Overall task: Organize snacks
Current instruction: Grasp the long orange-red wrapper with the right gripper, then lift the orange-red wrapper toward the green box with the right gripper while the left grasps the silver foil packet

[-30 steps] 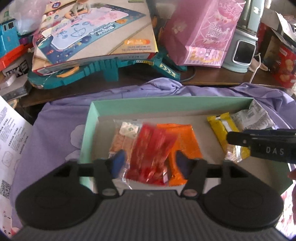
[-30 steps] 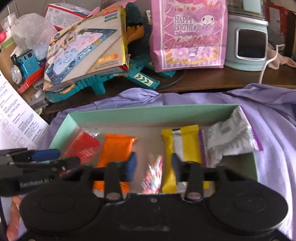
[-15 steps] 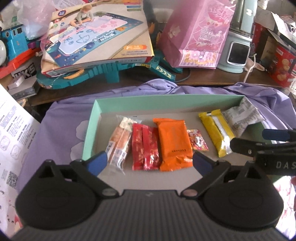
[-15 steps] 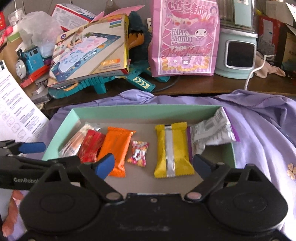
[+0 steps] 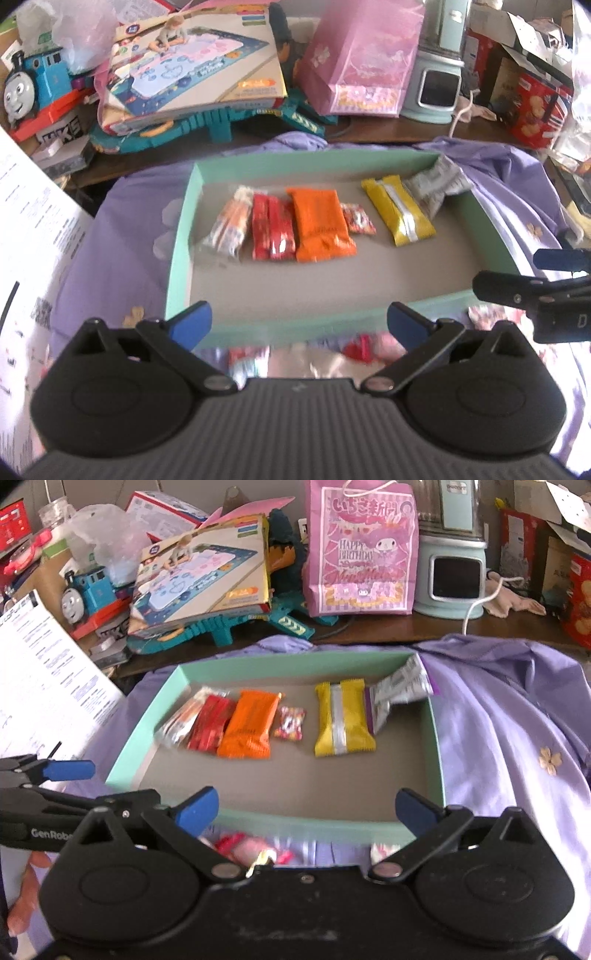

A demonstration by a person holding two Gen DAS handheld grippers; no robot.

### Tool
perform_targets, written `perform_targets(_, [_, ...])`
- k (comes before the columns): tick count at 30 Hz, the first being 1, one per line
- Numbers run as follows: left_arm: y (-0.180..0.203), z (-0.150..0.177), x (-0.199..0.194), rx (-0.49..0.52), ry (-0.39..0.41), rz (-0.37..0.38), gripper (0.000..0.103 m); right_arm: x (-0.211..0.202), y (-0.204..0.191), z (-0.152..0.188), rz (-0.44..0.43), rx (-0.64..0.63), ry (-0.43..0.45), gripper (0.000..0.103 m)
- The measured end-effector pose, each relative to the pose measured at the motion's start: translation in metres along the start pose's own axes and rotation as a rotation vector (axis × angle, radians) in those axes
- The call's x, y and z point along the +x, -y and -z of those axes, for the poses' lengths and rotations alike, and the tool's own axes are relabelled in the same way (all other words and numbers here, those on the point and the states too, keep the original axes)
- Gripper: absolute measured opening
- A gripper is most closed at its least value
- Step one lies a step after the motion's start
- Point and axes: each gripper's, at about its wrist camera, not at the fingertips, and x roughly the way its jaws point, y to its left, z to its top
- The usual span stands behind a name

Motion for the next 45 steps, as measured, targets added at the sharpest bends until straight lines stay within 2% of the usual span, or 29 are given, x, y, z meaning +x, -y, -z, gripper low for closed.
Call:
perform_targets(8, [0.001,0.047,-0.004,0.0,-0.059,-0.017,0.103,-0.014,0.004,0.049,0.003,0.028,-0.065,0.103])
perform_targets(14, [-0.003,0.077,0.007,-0.018,-0.119,-0.024,0.103,-0.007,0.001,0.084,0.0,0.025,-0.139,0.103])
perform_targets(21, [0.005,0.089,0.024,-0.011,-0.148,-0.018,0.103,0.008,-0.001,0.105,-0.007,0.032,-0.221,0.085])
perform_targets(26, [0.017,0.086,0.032,0.037,-0.141,-0.032,0.103,0.014,0.0,0.112,-0.013,0.037,-0.246,0.078])
perform_targets(29, [0.024,0.088,0.035,0.078,-0.128,-0.052,0.103,0.016,0.002,0.114,-0.008,0.038,-0.238,0.066])
perform_targets(31, [0.027,0.09,0.038,0.1,-0.127,-0.055,0.103,0.013,0.003,0.115,-0.027,0.043,-0.229,0.048])
perform_targets(35, [0.028,0.092,0.035,0.13,-0.12,-0.054,0.103,0.006,0.007,0.113,-0.04,0.064,-0.212,0.036])
perform_targets(36, [0.027,0.093,0.033,0.141,-0.113,-0.051,0.103,0.004,0.009,0.111,-0.043,0.079,-0.205,0.029])
perform_targets(40, [0.023,0.098,0.027,0.161,-0.112,-0.035,0.103,0.0,0.017,0.104,-0.022,0.114,-0.168,0.025])
perform_targets(45, [0.017,0.109,0.022,0.169,-0.121,-0.045,0.103,0.003,0.019,0.102,-0.02,0.127,-0.17,0.025])
